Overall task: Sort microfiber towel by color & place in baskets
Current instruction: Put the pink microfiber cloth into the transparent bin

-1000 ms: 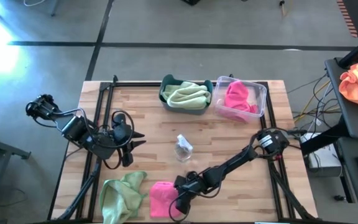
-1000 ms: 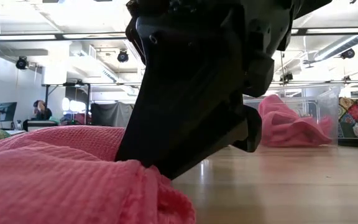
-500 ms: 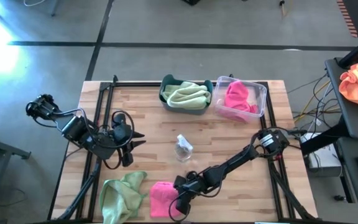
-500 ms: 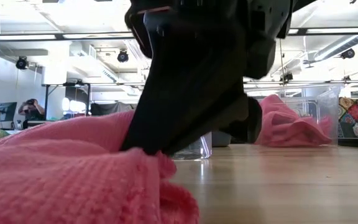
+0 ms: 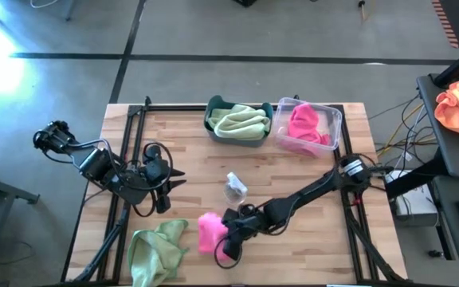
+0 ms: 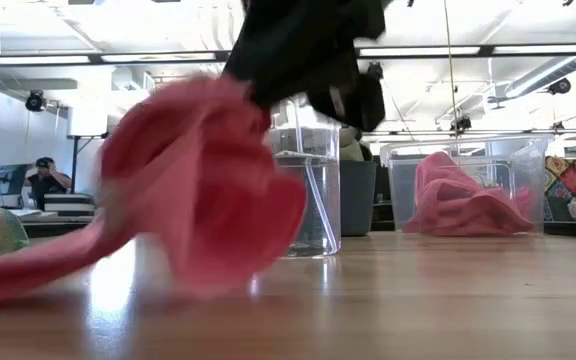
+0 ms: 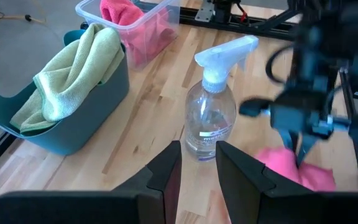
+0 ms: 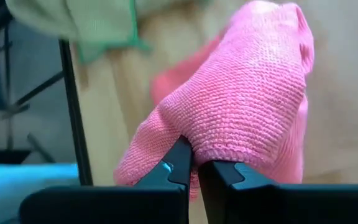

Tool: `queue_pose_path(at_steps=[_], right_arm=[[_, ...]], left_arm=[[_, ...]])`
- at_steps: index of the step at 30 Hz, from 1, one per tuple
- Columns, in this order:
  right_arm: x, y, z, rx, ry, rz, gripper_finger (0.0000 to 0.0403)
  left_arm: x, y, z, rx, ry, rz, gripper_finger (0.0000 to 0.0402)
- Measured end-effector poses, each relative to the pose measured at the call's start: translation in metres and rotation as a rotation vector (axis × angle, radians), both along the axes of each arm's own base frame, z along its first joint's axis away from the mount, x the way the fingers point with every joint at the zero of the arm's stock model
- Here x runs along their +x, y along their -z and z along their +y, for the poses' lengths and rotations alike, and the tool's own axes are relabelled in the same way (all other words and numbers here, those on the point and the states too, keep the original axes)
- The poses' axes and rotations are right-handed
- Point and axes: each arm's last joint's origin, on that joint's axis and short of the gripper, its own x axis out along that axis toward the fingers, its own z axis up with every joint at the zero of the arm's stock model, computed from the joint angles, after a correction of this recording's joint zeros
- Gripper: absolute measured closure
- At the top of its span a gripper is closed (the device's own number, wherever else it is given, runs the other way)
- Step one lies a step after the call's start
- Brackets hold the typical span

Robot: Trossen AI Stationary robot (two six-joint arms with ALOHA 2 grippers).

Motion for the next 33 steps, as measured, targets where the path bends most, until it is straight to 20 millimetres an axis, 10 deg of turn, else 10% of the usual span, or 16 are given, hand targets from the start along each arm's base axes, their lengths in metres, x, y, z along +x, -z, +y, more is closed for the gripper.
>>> queue_pose_path(at_steps=[14, 33], right_arm=[[-0.034, -0.105, -0.046, -0.262, 0.236, -0.263, 0.039], [-0.082, -0.178, -0.074, -0.496, 0.468, -0.448, 0.039]], left_arm=[[-0.002, 0.002, 0.002, 0.042, 0.012, 0.038, 0.0315], [-0.004, 0.004, 0.003, 0.064, 0.009, 0.065, 0.0315]])
